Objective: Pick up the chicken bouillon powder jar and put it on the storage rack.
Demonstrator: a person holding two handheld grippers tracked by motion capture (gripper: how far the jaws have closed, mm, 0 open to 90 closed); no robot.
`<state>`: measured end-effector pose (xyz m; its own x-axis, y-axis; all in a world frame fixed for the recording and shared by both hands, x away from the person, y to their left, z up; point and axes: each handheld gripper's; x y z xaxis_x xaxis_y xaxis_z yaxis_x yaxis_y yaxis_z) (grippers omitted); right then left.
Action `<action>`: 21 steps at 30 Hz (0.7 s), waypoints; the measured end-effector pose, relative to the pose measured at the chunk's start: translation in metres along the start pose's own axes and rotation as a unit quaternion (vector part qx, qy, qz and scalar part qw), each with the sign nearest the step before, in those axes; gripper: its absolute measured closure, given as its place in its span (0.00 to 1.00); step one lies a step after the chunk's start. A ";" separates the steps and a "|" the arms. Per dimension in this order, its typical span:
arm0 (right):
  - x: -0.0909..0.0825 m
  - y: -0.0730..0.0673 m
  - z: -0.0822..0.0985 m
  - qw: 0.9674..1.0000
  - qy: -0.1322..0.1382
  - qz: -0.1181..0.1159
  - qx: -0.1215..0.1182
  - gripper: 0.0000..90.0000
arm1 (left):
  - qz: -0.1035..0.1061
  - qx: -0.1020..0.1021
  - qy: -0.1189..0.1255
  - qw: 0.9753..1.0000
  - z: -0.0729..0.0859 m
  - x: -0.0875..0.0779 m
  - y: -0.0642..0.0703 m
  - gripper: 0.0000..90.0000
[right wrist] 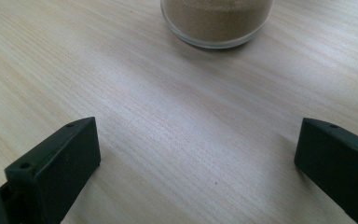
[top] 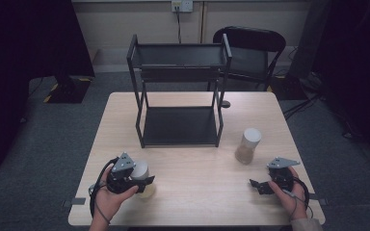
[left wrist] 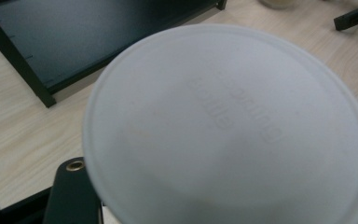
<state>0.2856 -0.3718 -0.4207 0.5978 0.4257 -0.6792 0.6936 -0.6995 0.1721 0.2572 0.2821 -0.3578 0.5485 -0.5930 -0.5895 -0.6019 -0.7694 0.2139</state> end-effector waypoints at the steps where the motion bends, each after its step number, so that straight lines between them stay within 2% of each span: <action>1: 0.000 0.000 0.000 1.000 0.000 0.000 0.000 0.00 | 0.001 0.000 0.000 1.000 -0.002 0.001 0.000 0.39; 9: 0.000 0.000 0.000 1.000 0.000 0.000 0.000 0.00 | 0.006 -0.004 0.004 1.000 -0.018 0.007 -0.004 0.39; 21: 0.000 0.000 0.000 1.000 0.000 0.000 0.000 0.00 | 0.004 0.001 0.001 1.000 -0.042 0.022 -0.004 0.39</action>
<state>0.2856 -0.3718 -0.4207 0.5978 0.4258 -0.6792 0.6936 -0.6995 0.1720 0.2962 0.2621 -0.3384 0.5452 -0.5997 -0.5857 -0.6072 -0.7643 0.2174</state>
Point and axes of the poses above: each handheld gripper's, and its own axes: x roughly forward along the jaws, z roughly out of its underside, y roughly to its right, and after that the axes turned 11 degrees about -x, right-handed
